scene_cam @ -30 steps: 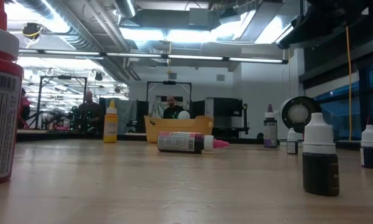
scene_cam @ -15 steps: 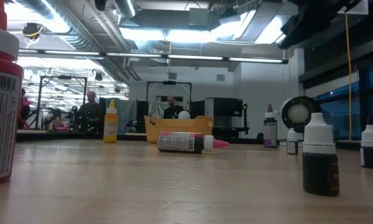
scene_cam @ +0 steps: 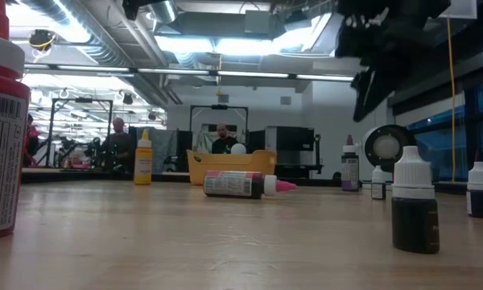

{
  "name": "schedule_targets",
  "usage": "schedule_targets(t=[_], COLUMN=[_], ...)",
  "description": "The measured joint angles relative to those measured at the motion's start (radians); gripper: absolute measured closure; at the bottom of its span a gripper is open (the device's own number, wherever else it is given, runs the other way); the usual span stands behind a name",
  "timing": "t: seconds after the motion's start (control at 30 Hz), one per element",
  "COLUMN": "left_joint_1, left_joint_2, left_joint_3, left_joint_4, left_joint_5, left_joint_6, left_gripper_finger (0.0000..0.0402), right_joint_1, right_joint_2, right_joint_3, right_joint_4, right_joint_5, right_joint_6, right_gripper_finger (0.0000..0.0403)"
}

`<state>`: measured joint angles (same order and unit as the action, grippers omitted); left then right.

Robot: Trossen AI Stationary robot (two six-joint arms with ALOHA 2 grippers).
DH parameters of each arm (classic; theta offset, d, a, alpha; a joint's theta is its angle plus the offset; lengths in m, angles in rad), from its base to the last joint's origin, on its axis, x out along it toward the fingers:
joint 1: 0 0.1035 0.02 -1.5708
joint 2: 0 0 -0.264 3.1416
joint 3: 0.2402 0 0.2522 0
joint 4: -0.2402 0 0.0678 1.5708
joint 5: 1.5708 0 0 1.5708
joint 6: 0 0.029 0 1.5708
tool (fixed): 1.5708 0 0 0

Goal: Pick & Place food coloring
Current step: Put the small violet food coloring bottle into the bin

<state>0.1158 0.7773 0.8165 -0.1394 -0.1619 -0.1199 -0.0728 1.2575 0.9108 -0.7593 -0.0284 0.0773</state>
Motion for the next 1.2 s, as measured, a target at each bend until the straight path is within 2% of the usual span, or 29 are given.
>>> schedule_targets(t=[0.27,0.5,0.77,1.2], left_joint_1=[-0.001,-0.001,-0.001,-0.001], left_joint_2=[0.001,0.000,0.000,0.000], left_joint_3=[0.000,0.000,0.000,0.000], left_joint_4=[-0.062,-0.109,-0.127,-0.127], left_joint_5=[0.000,0.024,0.027,0.026], left_joint_6=[0.018,0.018,0.012,0.010], left_gripper_finger=[0.0263,0.0263,0.0263,0.0263], right_joint_1=[0.017,0.017,0.003,-0.023], right_joint_2=[0.111,0.108,0.115,0.241], right_joint_3=[-0.010,-0.145,-0.148,-0.148], right_joint_4=[0.009,0.095,0.135,0.185], right_joint_5=[0.000,0.000,0.034,0.000], right_joint_6=[0.031,0.106,0.099,0.044], right_gripper_finger=[0.0137,0.0139,0.0139,0.0139])
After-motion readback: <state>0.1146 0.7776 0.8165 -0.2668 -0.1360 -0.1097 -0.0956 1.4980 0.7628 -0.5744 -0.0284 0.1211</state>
